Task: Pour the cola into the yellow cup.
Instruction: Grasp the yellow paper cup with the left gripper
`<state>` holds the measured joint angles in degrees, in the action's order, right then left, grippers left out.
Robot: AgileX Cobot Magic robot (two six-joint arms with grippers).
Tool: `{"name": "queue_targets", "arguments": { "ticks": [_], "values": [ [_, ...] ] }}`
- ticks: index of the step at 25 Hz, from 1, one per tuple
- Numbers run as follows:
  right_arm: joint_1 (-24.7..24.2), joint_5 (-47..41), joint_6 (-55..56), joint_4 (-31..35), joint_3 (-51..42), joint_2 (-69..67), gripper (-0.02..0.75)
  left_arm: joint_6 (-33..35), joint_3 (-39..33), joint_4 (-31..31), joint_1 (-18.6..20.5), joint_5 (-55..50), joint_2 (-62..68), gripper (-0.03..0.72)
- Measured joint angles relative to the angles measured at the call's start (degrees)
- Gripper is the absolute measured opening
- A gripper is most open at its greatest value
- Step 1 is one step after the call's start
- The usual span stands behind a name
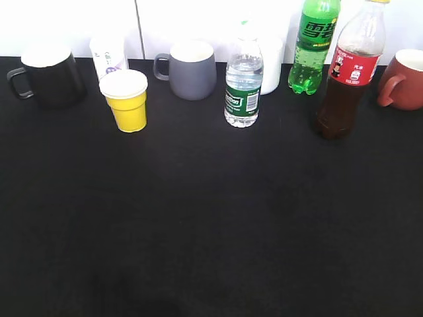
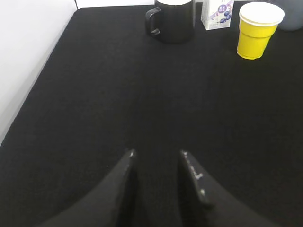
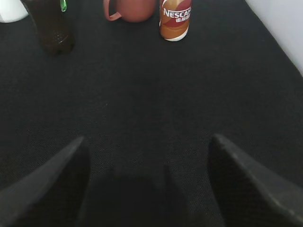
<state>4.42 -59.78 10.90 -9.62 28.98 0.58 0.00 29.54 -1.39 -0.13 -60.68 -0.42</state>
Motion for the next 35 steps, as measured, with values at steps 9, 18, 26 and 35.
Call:
{"name": "queue_targets", "arguments": {
  "ticks": [9,18,26,35],
  "values": [
    [0.0,0.0,0.0,0.0,0.0,0.0,0.585,0.0,1.3,0.1,0.0,4.9,0.0,0.504],
    [0.0,0.0,0.0,0.0,0.0,0.0,0.585,13.4,1.0,13.9,-5.5,52.1,35.9,0.547],
    [0.0,0.0,0.0,0.0,0.0,0.0,0.585,13.6,-10.4,19.6,-30.0,96.0,71.1,0.548],
    [0.0,0.0,0.0,0.0,0.0,0.0,0.585,6.8,-1.1,14.1,-29.8,120.4,106.7,0.63]
  ]
}}
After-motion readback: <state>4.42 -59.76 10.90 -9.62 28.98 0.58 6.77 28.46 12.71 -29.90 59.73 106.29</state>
